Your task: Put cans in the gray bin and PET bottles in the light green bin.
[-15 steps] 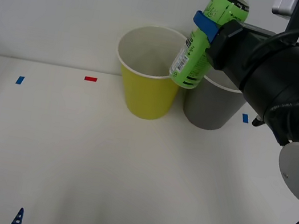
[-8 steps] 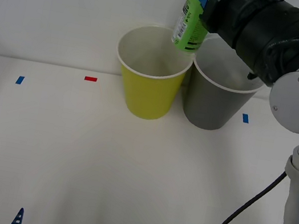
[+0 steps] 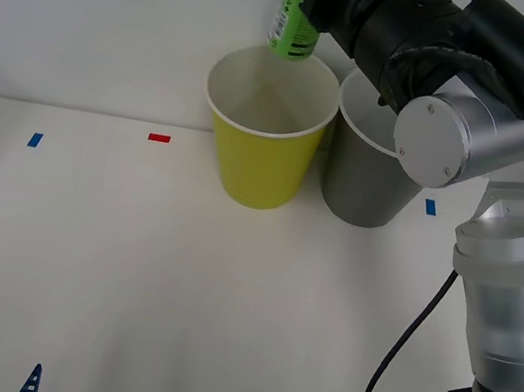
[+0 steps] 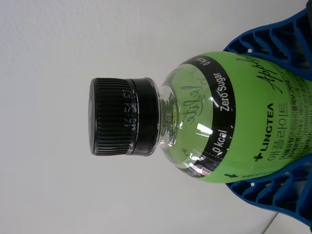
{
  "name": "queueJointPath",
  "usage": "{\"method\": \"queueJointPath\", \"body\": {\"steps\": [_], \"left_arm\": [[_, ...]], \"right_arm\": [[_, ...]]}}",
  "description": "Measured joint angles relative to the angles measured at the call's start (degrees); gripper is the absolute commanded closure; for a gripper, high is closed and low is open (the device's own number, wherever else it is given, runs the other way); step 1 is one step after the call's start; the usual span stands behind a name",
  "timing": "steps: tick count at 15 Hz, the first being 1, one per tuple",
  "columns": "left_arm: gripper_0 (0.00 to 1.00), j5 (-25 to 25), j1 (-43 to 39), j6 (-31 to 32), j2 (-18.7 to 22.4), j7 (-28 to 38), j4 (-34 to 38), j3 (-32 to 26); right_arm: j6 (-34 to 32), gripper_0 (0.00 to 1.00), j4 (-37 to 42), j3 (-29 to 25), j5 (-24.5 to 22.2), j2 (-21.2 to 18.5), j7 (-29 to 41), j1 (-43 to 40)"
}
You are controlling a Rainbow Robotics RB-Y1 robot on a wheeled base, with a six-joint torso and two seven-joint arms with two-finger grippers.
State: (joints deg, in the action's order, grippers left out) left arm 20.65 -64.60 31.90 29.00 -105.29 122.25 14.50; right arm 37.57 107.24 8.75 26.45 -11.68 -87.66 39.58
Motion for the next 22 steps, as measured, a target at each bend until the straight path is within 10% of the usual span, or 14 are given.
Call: {"method": "queueJointPath", "body": {"steps": [8, 9, 10, 17, 22], "left_arm": [[0.1, 0.0, 0.0, 0.0, 0.0, 0.0, 0.0, 0.0], [0.09, 0.0, 0.0, 0.0, 0.0, 0.0, 0.0, 0.0], [0.09, 0.0, 0.0, 0.0, 0.0, 0.0, 0.0, 0.0], [0.09, 0.0, 0.0, 0.0, 0.0, 0.0, 0.0, 0.0], [0.1, 0.0, 0.0, 0.0, 0.0, 0.0, 0.0, 0.0]], "right_arm": [[-3.77, 1.0, -6.68, 2.05, -0.13, -0.45, -0.99, 1.86], [-4.06, 0.38, -6.94, 2.11, -0.14, -0.55, -0.89, 1.89], [-4.14, 0.0, -7.01, 2.13, -0.12, -0.66, -0.8, 1.9], [-3.4, 0.0, -5.65, 2.78, -0.04, 0.73, -2.01, 1.83], [8.22, 0.0, 10.71, -0.15, 0.41, -0.26, -2.75, -5.63]]}}
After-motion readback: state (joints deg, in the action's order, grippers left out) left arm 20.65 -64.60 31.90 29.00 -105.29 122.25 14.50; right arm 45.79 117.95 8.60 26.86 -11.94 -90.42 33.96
